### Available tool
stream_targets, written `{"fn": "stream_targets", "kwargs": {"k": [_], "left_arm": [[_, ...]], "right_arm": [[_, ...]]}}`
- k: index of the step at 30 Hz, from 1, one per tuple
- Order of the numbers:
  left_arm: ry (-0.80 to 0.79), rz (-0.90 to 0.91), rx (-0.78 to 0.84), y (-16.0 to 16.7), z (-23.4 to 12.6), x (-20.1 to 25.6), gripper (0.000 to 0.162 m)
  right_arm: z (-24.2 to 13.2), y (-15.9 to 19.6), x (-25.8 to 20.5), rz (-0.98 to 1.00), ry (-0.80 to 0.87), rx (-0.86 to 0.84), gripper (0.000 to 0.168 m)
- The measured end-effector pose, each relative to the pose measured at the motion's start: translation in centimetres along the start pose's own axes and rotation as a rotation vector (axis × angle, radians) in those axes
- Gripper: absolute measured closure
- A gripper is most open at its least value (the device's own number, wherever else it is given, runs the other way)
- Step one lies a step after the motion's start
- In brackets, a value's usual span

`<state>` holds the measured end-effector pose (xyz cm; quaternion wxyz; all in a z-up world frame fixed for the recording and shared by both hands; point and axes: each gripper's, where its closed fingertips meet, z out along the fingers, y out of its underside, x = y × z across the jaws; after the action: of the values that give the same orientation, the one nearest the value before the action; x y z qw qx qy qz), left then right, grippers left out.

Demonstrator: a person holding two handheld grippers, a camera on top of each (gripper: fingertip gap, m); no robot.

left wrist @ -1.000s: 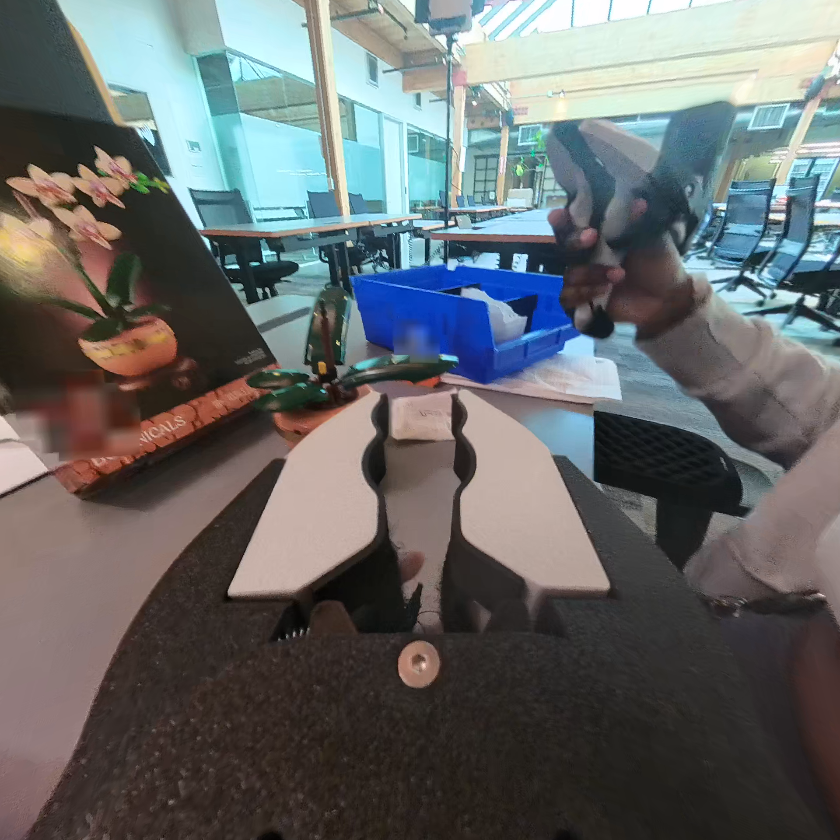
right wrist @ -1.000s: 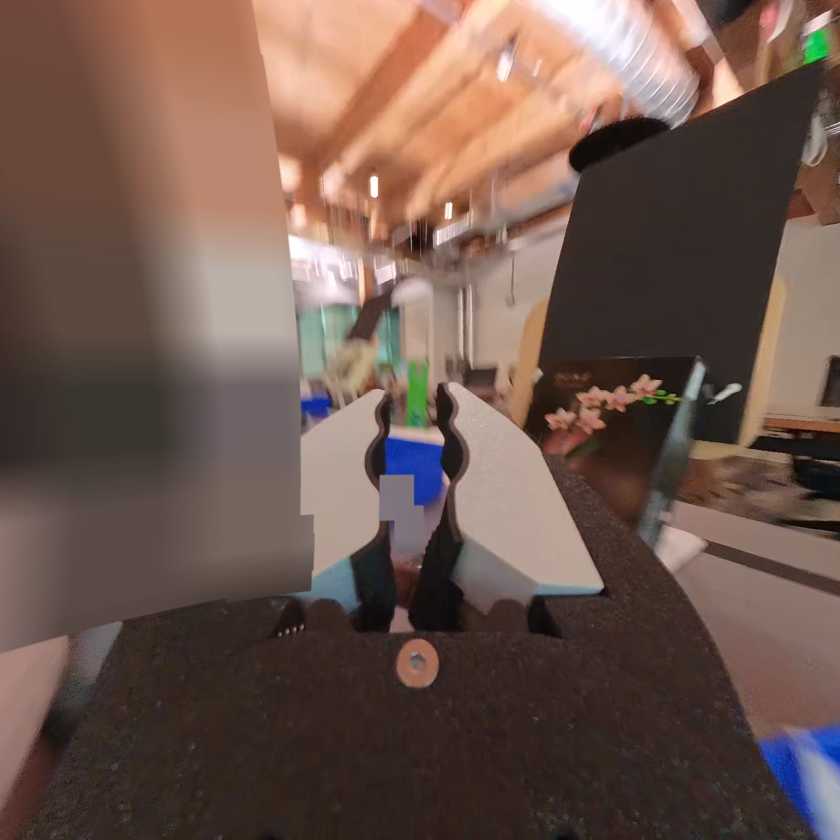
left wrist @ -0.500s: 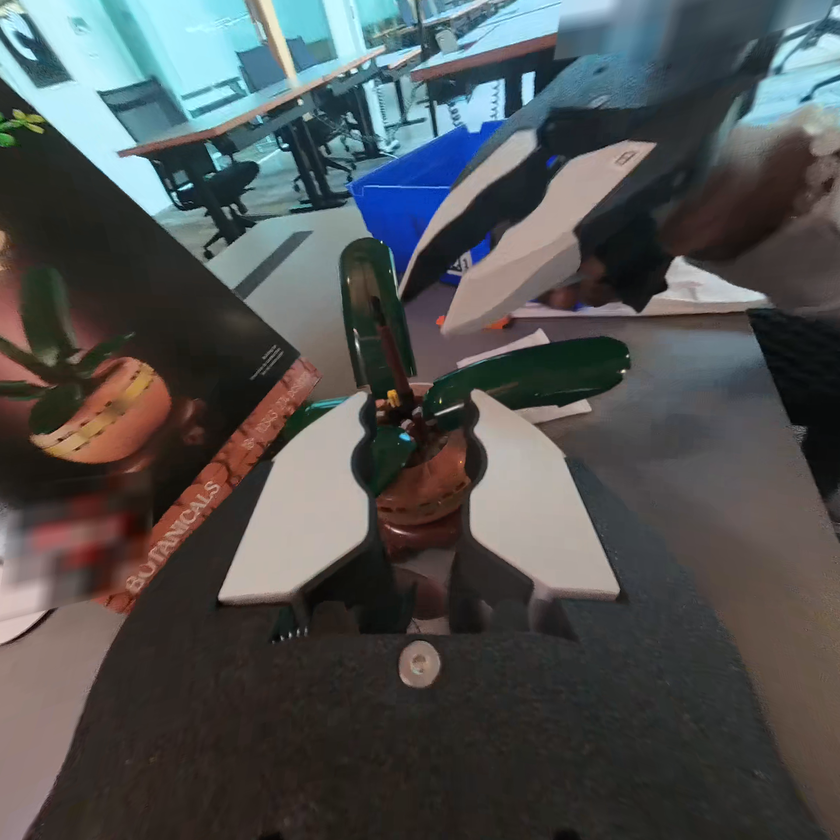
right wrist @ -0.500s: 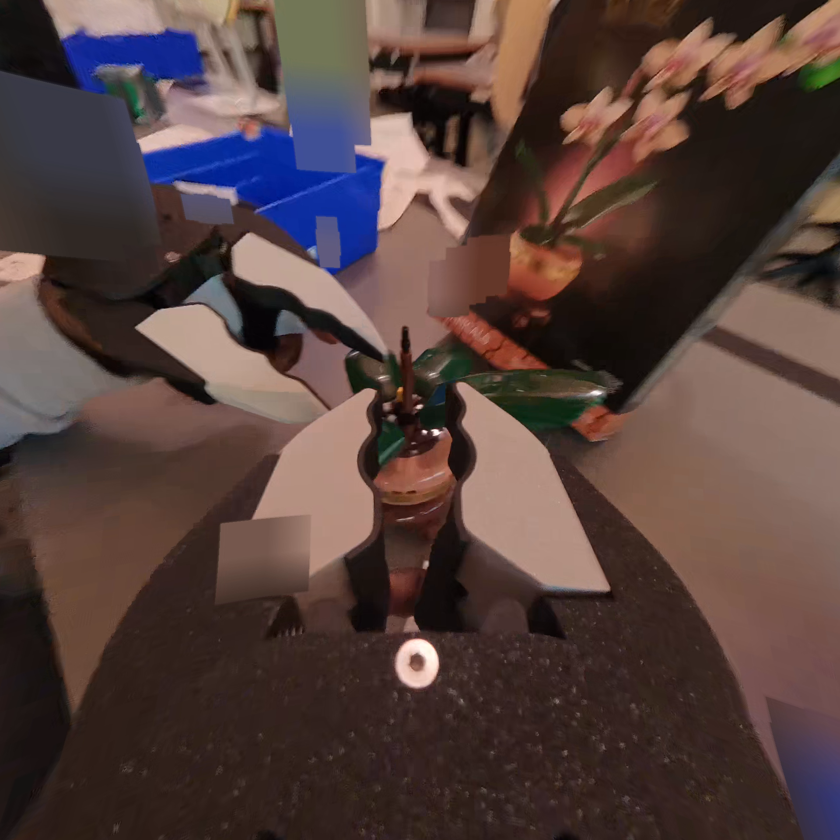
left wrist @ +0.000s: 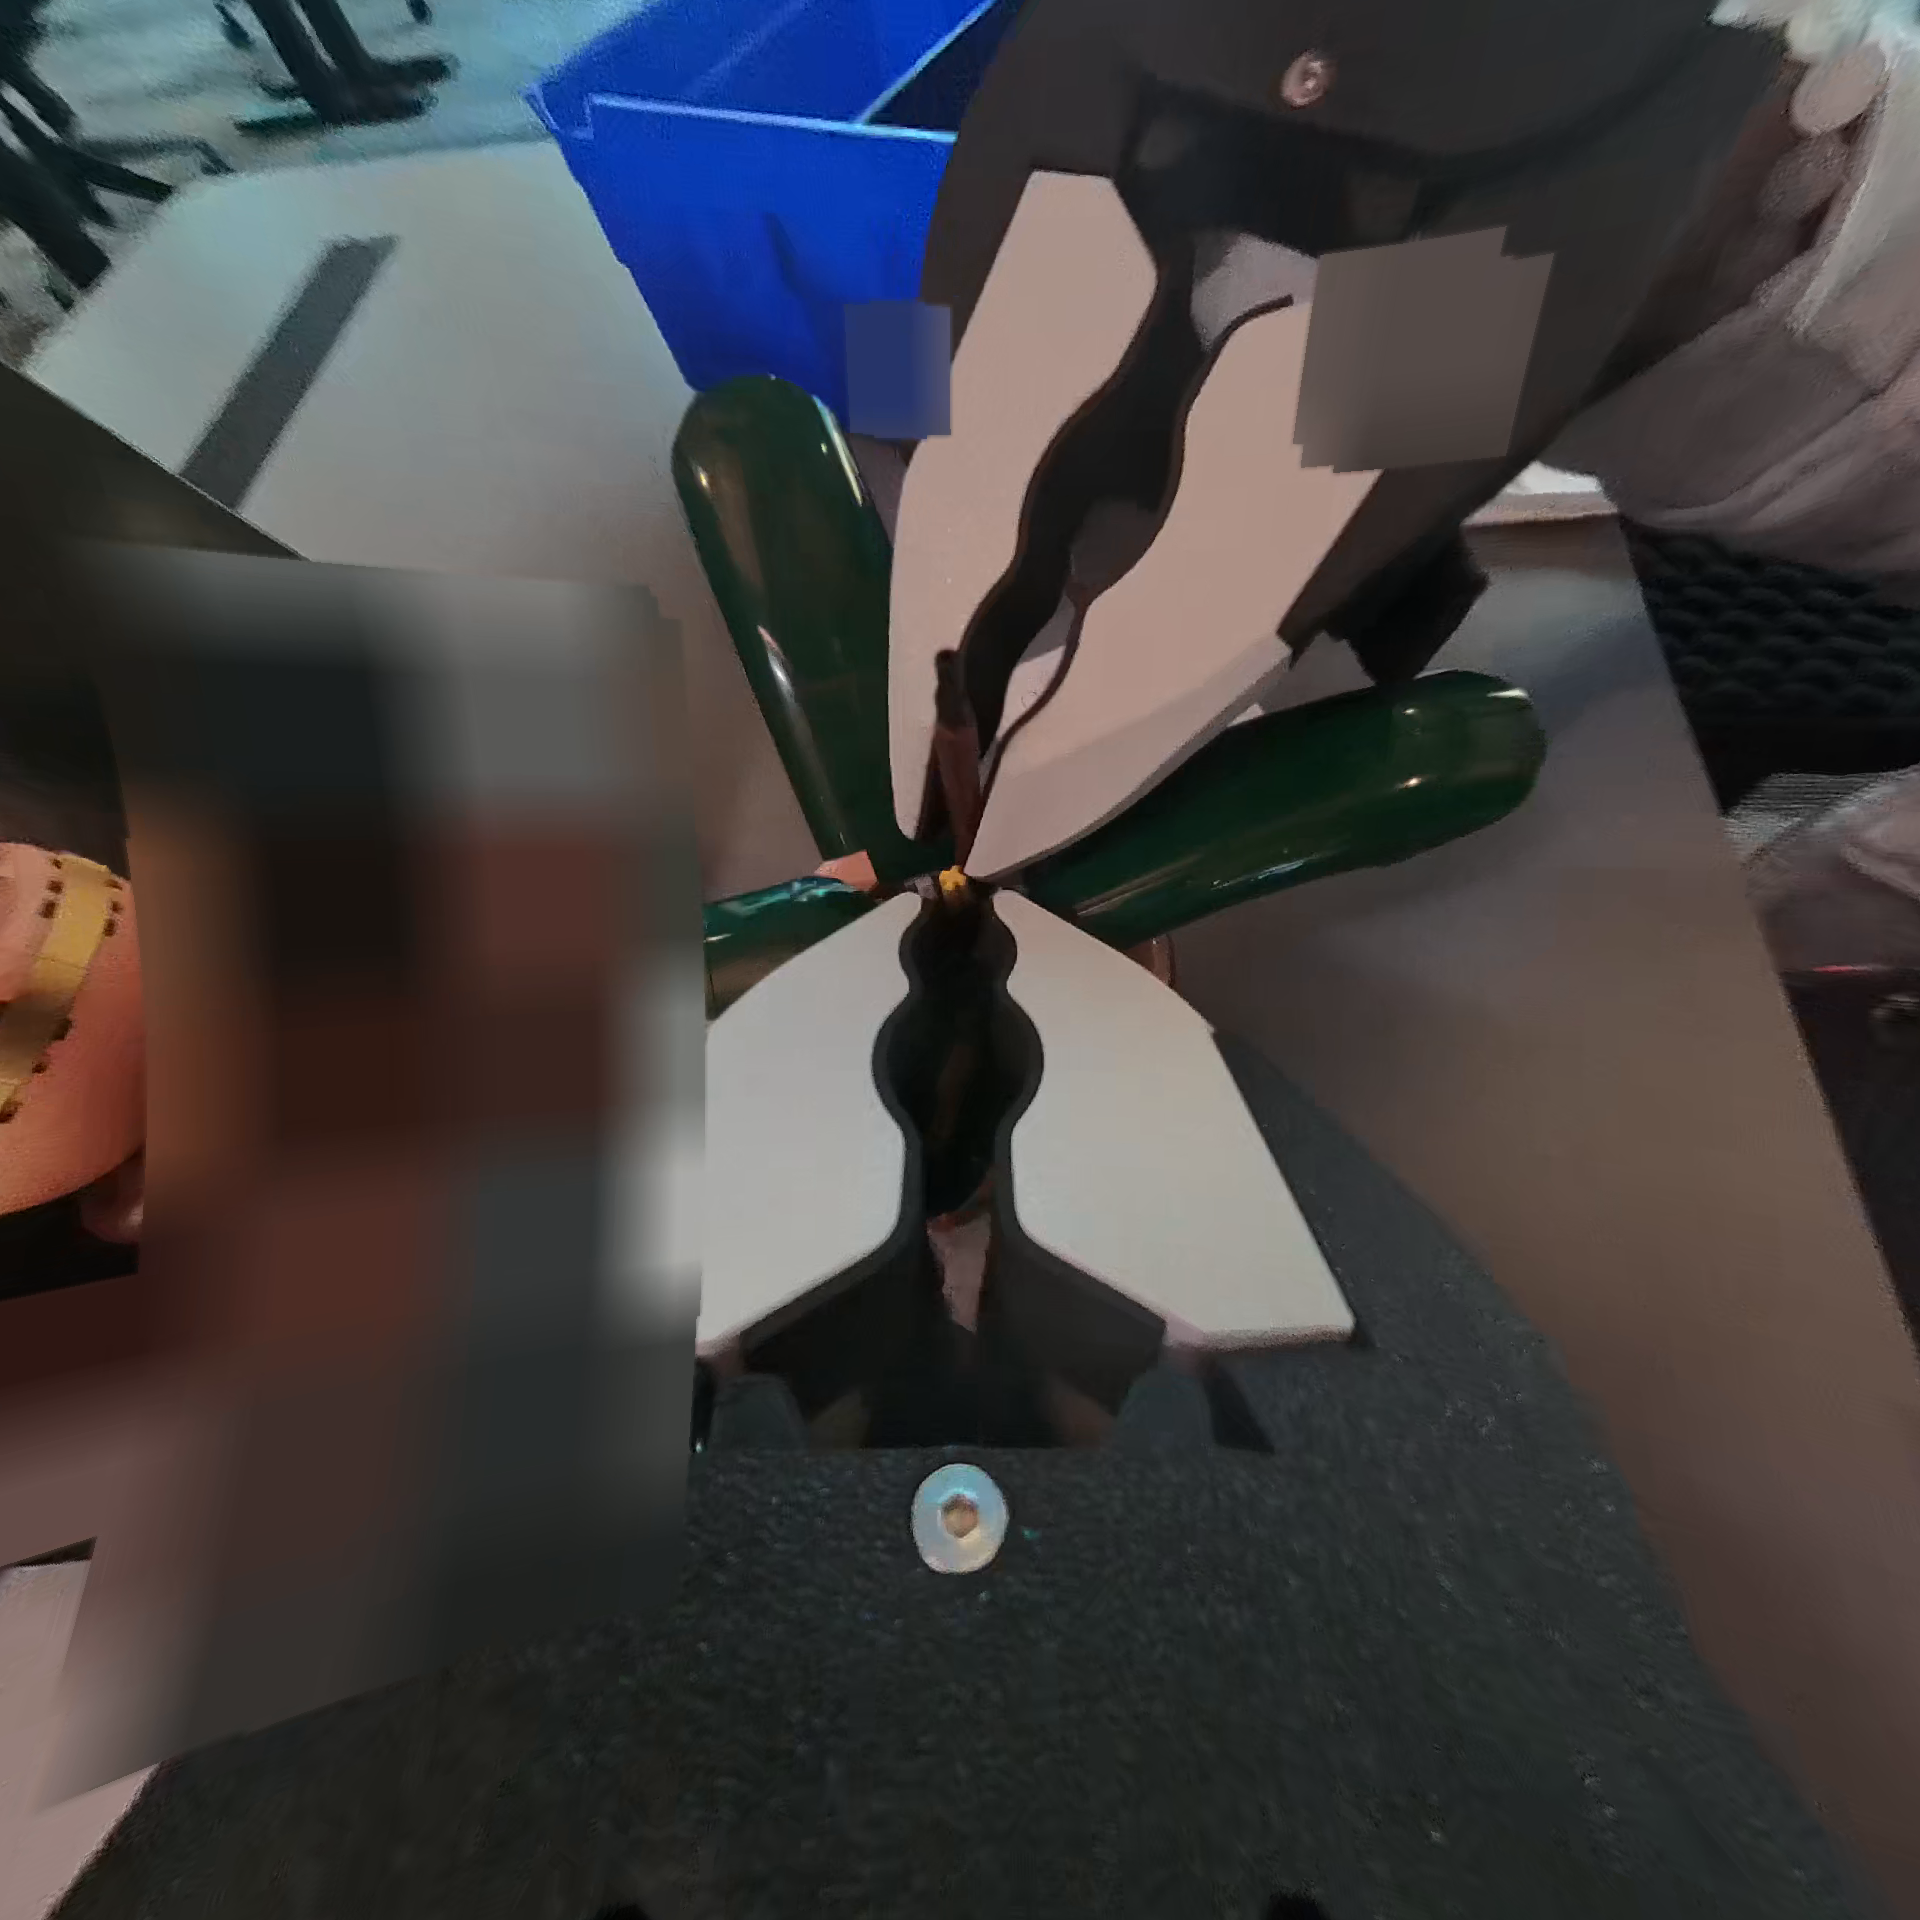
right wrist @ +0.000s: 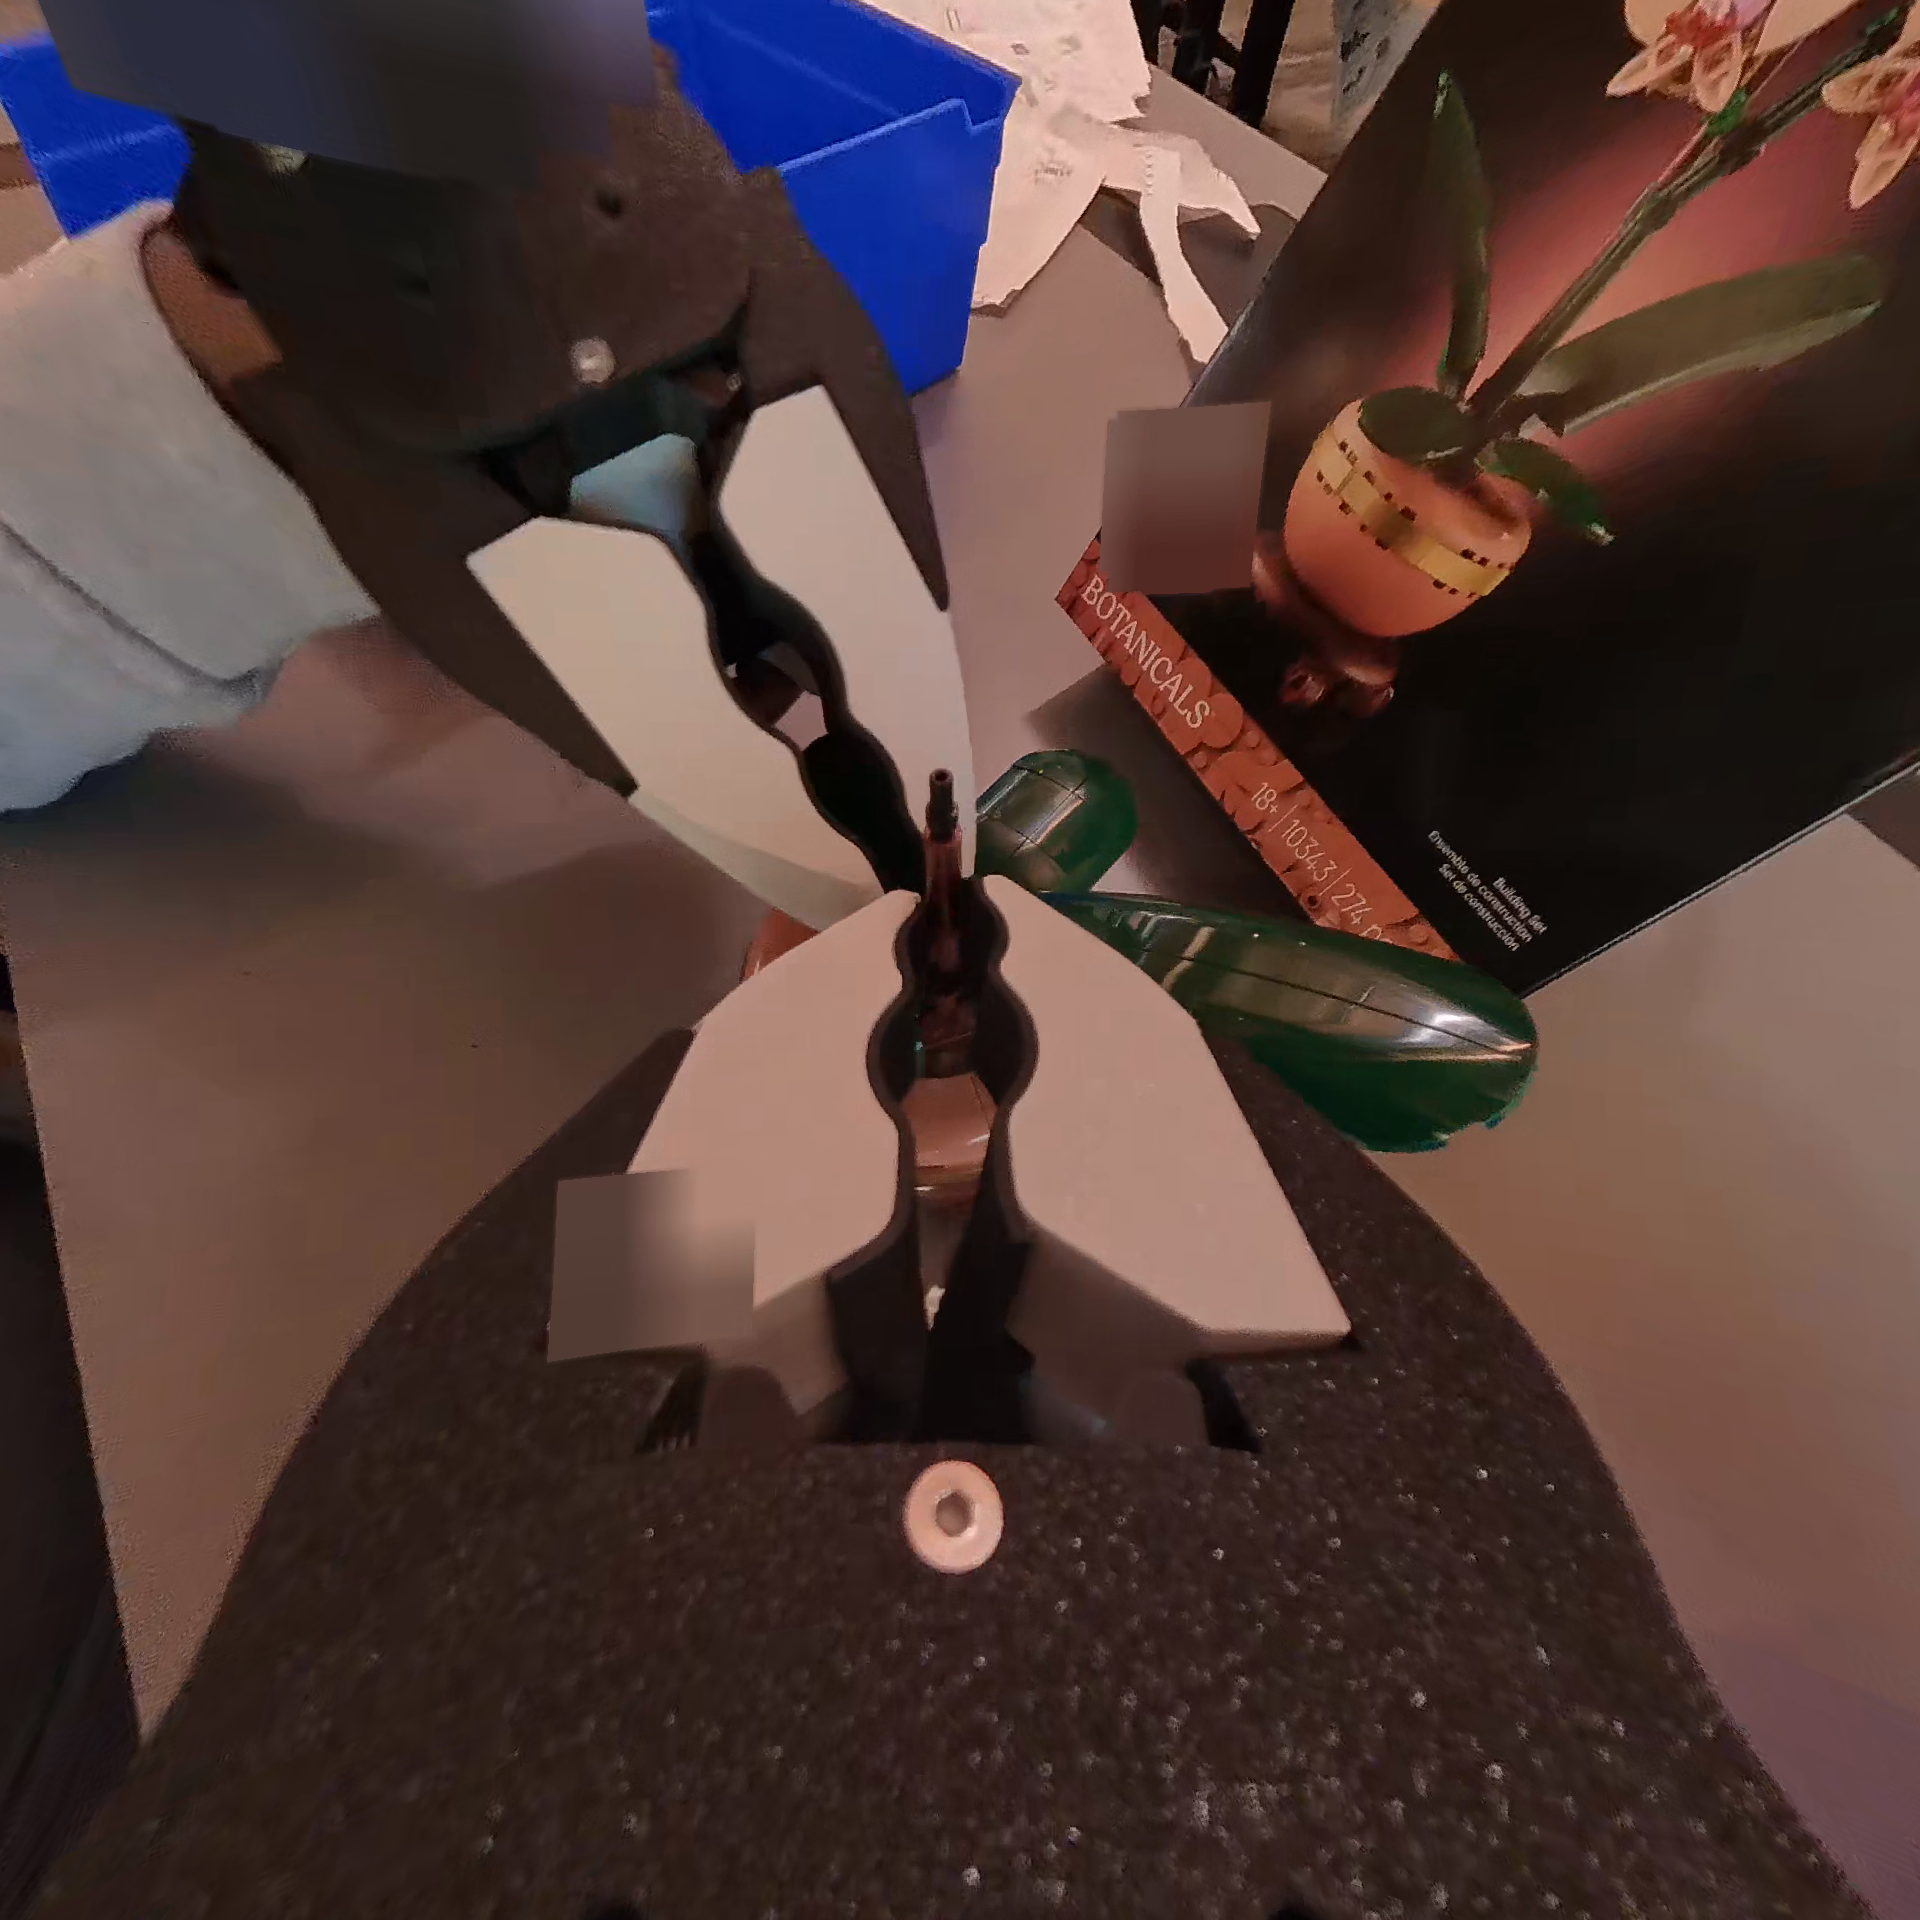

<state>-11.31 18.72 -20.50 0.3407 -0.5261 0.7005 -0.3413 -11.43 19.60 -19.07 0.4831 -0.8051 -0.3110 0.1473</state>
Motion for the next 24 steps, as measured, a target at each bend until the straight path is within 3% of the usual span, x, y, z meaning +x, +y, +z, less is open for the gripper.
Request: {"fn": "stream_targets", "kwargs": {"k": [1,7,8,10,11,16,19,22,24], "left_arm": [[0.025,-0.019,-0.018,0.0,0.0,0.0,0.153],[0.053,-0.037,-0.125,0.3,0.0,-0.3,0.155],[0.053,-0.035,-0.135,0.3,0.1,-0.3,0.155],[0.051,-0.025,-0.16,0.2,0.2,-0.3,0.155],[0.047,-0.008,-0.174,0.2,0.3,-0.3,0.155],[0.023,0.046,-0.164,0.0,-0.1,-0.5,0.153],[-0.013,-0.01,0.061,-2.5,-2.2,-0.1,0.148],[-0.039,-0.015,0.413,-6.3,-6.5,1.6,0.144],[-0.073,0.002,0.557,-7.8,-8.8,3.1,0.141]], "right_arm": [[0.0,-0.1,0.0,-0.016,0.003,0.008,0.163],[0.0,-0.4,0.1,-0.028,0.026,0.054,0.163],[-0.1,-0.9,0.5,-0.003,0.028,0.114,0.163],[-3.9,-6.1,1.6,0.094,0.016,0.449,0.163],[-5.9,-7.7,2.7,0.12,0.044,0.516,0.163],[-6.6,-7.4,1.7,0.028,0.03,0.378,0.163],[-6.1,-5.8,-0.3,-0.008,0.023,0.304,0.163],[-5.6,-4.5,-2.3,-0.034,0.003,0.229,0.163],[-5.3,-4.4,-4.2,-0.021,-0.063,0.219,0.163]]}}
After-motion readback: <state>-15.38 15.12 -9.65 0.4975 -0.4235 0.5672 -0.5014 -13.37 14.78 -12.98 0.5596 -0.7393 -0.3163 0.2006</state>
